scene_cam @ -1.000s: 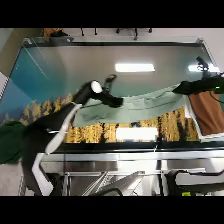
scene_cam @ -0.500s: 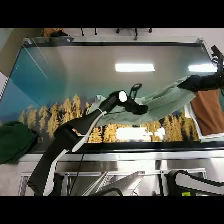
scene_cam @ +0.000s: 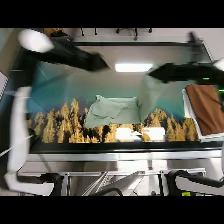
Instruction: Fold the shirts.
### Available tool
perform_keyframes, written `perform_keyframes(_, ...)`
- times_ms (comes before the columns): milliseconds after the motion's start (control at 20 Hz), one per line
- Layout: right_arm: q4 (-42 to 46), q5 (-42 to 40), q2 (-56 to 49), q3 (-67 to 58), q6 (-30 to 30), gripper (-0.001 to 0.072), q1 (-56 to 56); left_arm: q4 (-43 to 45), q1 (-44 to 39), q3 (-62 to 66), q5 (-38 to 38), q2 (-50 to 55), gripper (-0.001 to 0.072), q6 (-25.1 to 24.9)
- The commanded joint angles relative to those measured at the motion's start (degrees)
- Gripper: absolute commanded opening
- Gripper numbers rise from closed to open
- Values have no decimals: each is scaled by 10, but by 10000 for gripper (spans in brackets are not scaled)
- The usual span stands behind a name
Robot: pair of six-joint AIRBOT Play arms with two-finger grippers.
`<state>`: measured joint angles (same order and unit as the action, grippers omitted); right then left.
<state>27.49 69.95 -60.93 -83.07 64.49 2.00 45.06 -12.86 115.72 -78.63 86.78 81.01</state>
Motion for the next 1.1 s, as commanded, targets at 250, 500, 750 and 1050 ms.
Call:
perform_keyframes(250, -21, -480, -256, -6, -152, 537, 426, 0, 213, -1, -57, -214, 21, -31)
perform_keyframes(500, 58, -403, -169, -15, -124, 458, 351, -1, 242, -2, -59, -222, 21, -32)
perform_keyframes(750, 226, -154, -68, -15, 66, 564, 134, -1, 242, -77, -49, -240, 21, -48)
perform_keyframes(1050, 299, 14, -109, 12, 105, 658, -2, -1, 242, -174, -24, -269, 21, -63)
